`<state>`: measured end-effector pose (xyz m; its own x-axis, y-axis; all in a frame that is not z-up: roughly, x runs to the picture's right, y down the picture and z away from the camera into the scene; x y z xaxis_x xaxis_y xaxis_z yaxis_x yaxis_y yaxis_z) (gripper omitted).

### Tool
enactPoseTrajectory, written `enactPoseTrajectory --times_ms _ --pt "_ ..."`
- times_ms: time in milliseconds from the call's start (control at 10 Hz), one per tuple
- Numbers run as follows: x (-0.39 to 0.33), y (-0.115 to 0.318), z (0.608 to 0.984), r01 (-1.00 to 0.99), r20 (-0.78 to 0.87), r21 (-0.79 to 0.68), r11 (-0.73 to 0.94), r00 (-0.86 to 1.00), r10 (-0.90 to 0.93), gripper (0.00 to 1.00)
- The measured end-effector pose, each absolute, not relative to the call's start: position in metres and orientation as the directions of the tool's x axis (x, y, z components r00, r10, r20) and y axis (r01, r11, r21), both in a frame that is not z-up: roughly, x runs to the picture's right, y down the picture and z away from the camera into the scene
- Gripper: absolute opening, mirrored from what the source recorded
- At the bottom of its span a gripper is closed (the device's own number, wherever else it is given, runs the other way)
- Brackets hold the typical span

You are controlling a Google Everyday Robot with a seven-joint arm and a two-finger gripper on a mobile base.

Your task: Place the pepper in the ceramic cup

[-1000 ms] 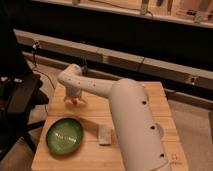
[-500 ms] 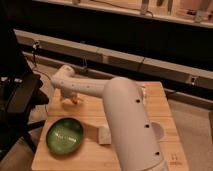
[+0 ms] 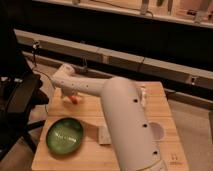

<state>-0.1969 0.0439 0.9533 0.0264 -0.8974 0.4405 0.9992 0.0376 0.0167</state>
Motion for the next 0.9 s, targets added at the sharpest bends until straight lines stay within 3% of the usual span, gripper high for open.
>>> enactPoseTrajectory --times_ms 900 --pt "-0.192 0.056 0.985 0.996 0.521 0.038 0.080 0.049 -0.852 0.80"
